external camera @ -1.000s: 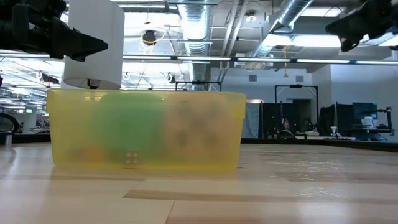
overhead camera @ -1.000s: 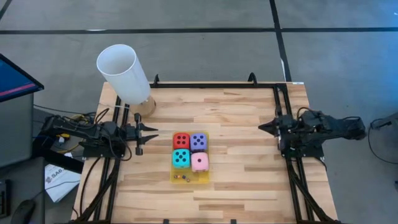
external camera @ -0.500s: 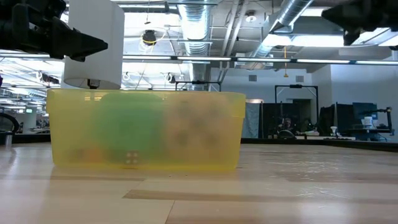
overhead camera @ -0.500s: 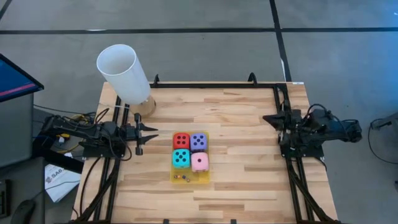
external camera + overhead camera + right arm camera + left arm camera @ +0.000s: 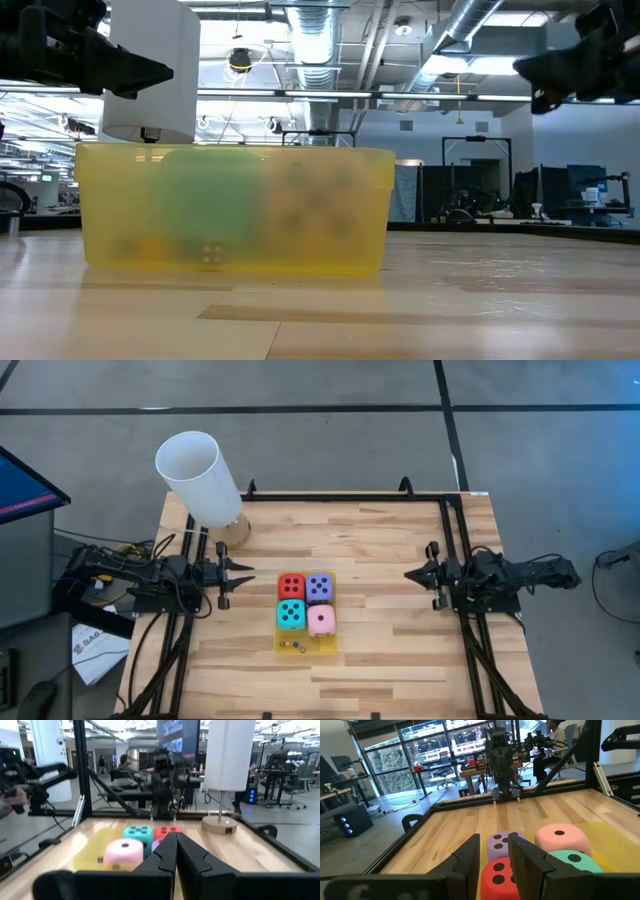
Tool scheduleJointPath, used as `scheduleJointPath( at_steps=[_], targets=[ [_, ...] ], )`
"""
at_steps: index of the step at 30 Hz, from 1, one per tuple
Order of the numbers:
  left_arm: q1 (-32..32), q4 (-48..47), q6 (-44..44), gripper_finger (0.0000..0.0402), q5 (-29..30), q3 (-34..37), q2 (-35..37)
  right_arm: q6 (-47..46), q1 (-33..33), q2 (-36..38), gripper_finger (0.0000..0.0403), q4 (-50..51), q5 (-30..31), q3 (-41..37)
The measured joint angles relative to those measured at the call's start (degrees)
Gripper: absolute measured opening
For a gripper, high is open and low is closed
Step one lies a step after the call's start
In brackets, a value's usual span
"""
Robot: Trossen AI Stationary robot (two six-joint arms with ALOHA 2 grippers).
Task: Pick & Place Dice
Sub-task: Return to Home Position
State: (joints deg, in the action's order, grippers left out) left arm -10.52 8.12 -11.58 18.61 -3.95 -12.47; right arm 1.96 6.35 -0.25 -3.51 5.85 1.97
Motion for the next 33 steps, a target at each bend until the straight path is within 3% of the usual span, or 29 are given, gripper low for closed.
scheduleJointPath(
  at_steps=[21, 29, 33],
  targets=[
    [0.0, 0.0, 0.0, 0.0090, 0.9, 0.0, 0.0, 4.1, -0.1, -0.5, 0.0003, 1.7, -0.2, -1.6],
    [0.0, 0.0, -0.1, 0.0090, 0.9, 0.0, 0.0, -3.1, 0.0, -0.5, 0.0003, 1.7, -0.3, -1.6],
    [0.0, -1.1, -4.3, 0.0090, 1.0, 0.0, 0.0, -4.1, 0.0, -0.5, 0.0003, 1.7, -0.3, -1.6]
  ],
)
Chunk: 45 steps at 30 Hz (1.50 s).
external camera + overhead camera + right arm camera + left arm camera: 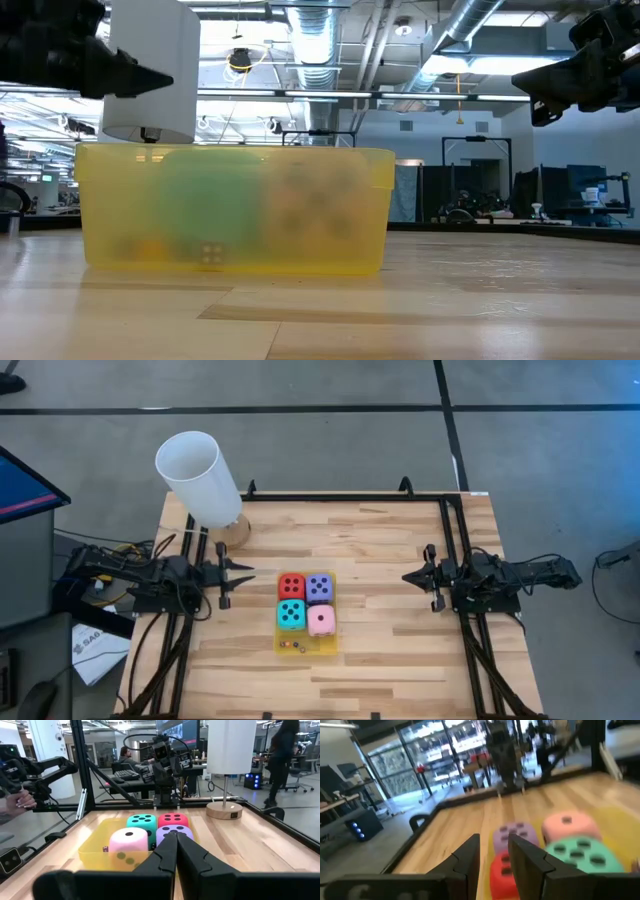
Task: Pick & Place Dice
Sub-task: Return to Home Position
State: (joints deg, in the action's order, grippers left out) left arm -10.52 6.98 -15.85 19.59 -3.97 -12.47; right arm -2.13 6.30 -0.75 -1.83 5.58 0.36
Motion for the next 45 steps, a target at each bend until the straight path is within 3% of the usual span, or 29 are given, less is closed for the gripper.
scheduleJointPath(
  at_steps=[4, 9, 15, 22, 27, 37, 45],
  targets=[
    [0.0, -3.1, -0.4, 0.0090, -1.7, 0.0, 0.0, 0.0, 0.0, 0.0, 0.0003, 0.0, 0.0, 0.0],
    [0.0, -1.8, -0.2, 0.0090, -12.3, 0.0, 0.0, 0.0, 0.0, 0.0, 0.0003, 0.0, 0.0, 0.0],
    [2.5, -1.7, 3.4, 0.0090, -12.7, 0.0, 0.2, 0.2, 0.0, 0.0, 0.0003, 0.0, 0.0, 0.0],
    [6.2, 0.6, 4.8, 0.0090, -19.6, 3.6, 0.0, 0.1, 0.0, 0.0, 0.0003, 0.0, 0.0, 0.0],
    [8.5, 1.2, 3.8, 0.0090, -19.3, 3.6, 0.0, 0.1, 0.0, 0.0, 0.0003, 0.0, 0.0, -0.1],
    [10.4, 1.0, 3.1, 0.0090, -12.7, 3.6, 0.0, 0.1, 0.0, 0.0, 0.0003, 0.0, 0.0, -0.1],
    [10.3, 1.0, 2.8, 0.0090, -12.4, 3.6, 0.0, 0.1, 0.0, 0.0, 0.0003, 0.0, 0.0, -0.1]
  ],
)
